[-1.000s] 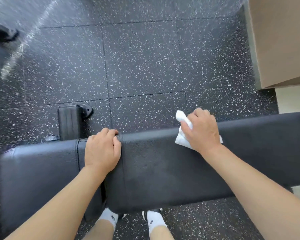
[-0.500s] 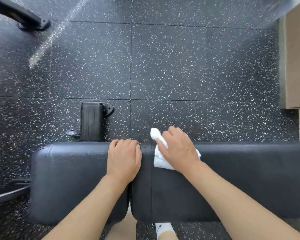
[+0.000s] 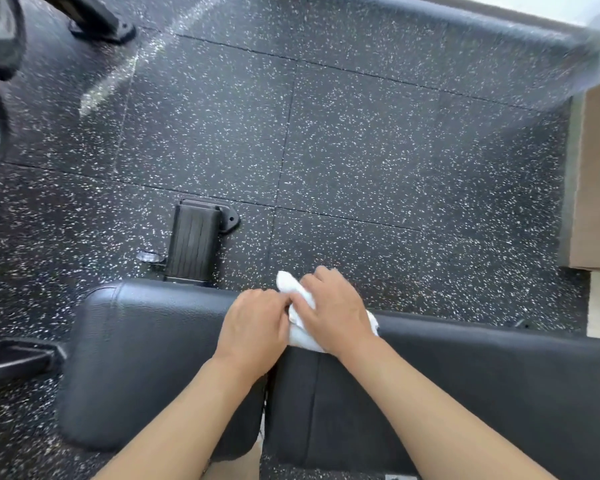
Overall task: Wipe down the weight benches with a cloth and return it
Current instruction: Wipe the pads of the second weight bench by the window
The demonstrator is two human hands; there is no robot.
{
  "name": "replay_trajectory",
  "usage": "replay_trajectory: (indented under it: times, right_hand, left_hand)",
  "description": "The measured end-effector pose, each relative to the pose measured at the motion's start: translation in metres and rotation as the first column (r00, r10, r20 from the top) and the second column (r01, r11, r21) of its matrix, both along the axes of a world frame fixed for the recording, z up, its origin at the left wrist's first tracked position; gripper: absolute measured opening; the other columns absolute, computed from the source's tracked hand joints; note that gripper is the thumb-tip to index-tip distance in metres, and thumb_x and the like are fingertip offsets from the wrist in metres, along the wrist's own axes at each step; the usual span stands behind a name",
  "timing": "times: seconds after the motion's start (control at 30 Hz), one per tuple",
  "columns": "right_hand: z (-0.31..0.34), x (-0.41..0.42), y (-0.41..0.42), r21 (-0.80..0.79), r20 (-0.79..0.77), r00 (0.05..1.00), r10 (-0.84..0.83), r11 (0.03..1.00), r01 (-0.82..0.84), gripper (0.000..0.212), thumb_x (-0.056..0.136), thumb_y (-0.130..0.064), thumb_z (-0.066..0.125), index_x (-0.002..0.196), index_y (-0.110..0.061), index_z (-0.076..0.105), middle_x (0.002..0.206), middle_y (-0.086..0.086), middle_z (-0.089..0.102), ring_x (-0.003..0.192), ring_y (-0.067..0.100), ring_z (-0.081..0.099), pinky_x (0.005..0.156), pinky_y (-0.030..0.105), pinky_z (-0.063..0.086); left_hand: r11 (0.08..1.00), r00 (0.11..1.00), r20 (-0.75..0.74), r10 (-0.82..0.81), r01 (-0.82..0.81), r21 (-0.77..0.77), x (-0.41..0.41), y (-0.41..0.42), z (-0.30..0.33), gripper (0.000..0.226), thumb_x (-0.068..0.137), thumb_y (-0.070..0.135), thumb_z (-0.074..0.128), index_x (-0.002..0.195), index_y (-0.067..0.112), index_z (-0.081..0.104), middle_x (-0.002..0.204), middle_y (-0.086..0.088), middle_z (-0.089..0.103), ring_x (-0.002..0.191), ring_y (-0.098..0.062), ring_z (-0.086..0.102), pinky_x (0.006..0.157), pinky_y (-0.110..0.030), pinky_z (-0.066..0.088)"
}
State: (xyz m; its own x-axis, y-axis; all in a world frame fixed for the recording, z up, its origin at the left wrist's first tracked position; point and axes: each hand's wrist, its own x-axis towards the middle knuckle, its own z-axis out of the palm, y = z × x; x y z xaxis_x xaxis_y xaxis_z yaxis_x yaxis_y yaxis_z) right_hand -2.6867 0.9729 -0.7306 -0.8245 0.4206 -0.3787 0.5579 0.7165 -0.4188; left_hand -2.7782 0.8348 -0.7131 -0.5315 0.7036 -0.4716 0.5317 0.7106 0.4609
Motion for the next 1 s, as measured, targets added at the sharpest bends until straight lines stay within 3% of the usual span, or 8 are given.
replay_trajectory:
  times: [0.1, 0.17, 0.27, 0.4, 0.63, 0.77, 0.87, 1.0]
  right_hand:
    - [0.0, -0.007, 0.004, 0.023, -0.032, 0.995, 0.096, 0.995, -0.096, 0.038, 0.1, -0.047, 0.058, 0.078, -0.016, 0.06, 0.087, 0.0, 0.039, 0.082, 0.028, 0.044, 0.071, 0.04, 0.037]
    - [0.003, 0.009, 0.015, 0.005, 0.054, 0.992, 0.116, 0.993, -0.117, 0.041, 0.104, -0.054, 0.046, 0.088, -0.018, 0.059, 0.089, -0.001, 0.038, 0.086, 0.027, 0.043, 0.072, 0.039, 0.037]
    - [0.009, 0.047, 0.048, -0.038, 0.195, 0.976, 0.094, 0.995, -0.088, 0.042, 0.102, -0.062, 0.027, 0.091, -0.026, 0.045, 0.091, -0.004, 0.042, 0.091, 0.022, 0.044, 0.071, 0.036, 0.034]
    - [0.017, 0.094, 0.107, -0.045, 0.332, 0.943, -0.005, 0.999, 0.021, 0.043, 0.105, -0.057, 0.032, 0.077, -0.025, 0.038, 0.084, -0.004, 0.047, 0.087, 0.026, 0.048, 0.071, 0.039, 0.036]
    - [0.014, 0.069, 0.068, 0.043, 0.192, 0.981, 0.006, 0.999, -0.015, 0.037, 0.105, -0.051, 0.039, 0.081, -0.024, 0.047, 0.091, 0.001, 0.058, 0.091, 0.029, 0.052, 0.075, 0.045, 0.045]
    - [0.011, 0.04, 0.034, -0.01, 0.113, 0.992, 0.061, 0.998, -0.06, 0.038, 0.107, -0.052, 0.038, 0.091, -0.021, 0.052, 0.094, 0.003, 0.058, 0.092, 0.029, 0.053, 0.078, 0.046, 0.045]
    - [0.01, 0.061, 0.056, -0.053, 0.095, 0.992, 0.086, 0.995, -0.081, 0.04, 0.107, -0.053, 0.038, 0.085, -0.021, 0.045, 0.087, 0.001, 0.055, 0.087, 0.028, 0.053, 0.074, 0.044, 0.044]
    - [0.013, 0.136, 0.129, -0.041, 0.2, 0.978, -0.053, 0.997, 0.062, 0.051, 0.107, -0.059, 0.034, 0.072, -0.022, 0.035, 0.072, -0.004, 0.045, 0.075, 0.025, 0.047, 0.066, 0.04, 0.038]
  left_hand:
    - [0.997, 0.997, 0.02, 0.073, -0.073, 0.0, -0.01, -0.007, -0.003, 0.024, 0.095, 0.011, 0.049, 0.094, 0.018, 0.072, 0.088, 0.004, 0.07, 0.088, -0.021, 0.058, 0.094, -0.037, 0.044]
    - [0.988, 0.988, 0.022, 0.151, -0.152, 0.02, -0.009, -0.009, -0.004, 0.024, 0.096, 0.011, 0.052, 0.102, 0.016, 0.075, 0.097, 0.002, 0.074, 0.096, -0.024, 0.061, 0.096, -0.039, 0.044]
    - [0.983, 0.982, -0.046, 0.185, -0.184, 0.026, 0.006, -0.001, 0.0, 0.023, 0.097, 0.012, 0.053, 0.098, 0.019, 0.075, 0.093, 0.005, 0.074, 0.092, -0.022, 0.063, 0.106, -0.037, 0.039]
    - [0.972, 0.972, -0.048, 0.232, -0.23, 0.035, 0.028, 0.016, 0.0, 0.024, 0.099, 0.014, 0.05, 0.098, 0.023, 0.072, 0.097, 0.011, 0.072, 0.093, -0.017, 0.064, 0.118, -0.039, 0.027]
    - [0.951, 0.95, -0.065, 0.304, -0.299, 0.082, 0.037, 0.027, -0.009, 0.024, 0.099, 0.013, 0.05, 0.094, 0.025, 0.071, 0.097, 0.013, 0.07, 0.08, -0.009, 0.052, 0.113, -0.035, 0.031]
    - [0.962, 0.959, -0.075, 0.272, -0.269, 0.044, 0.039, 0.027, -0.006, 0.027, 0.099, 0.012, 0.048, 0.099, 0.023, 0.072, 0.101, 0.011, 0.072, 0.09, -0.013, 0.061, 0.111, -0.033, 0.032]
    - [0.975, 0.973, -0.063, 0.224, -0.223, 0.017, 0.042, 0.032, -0.001, 0.025, 0.1, 0.015, 0.048, 0.103, 0.02, 0.072, 0.104, 0.008, 0.07, 0.097, -0.018, 0.061, 0.102, -0.036, 0.041]
    - [0.987, 0.988, -0.019, 0.154, -0.155, -0.043, 0.056, 0.056, 0.001, 0.022, 0.102, 0.02, 0.047, 0.105, 0.021, 0.069, 0.105, 0.008, 0.065, 0.103, -0.02, 0.056, 0.094, -0.041, 0.048]
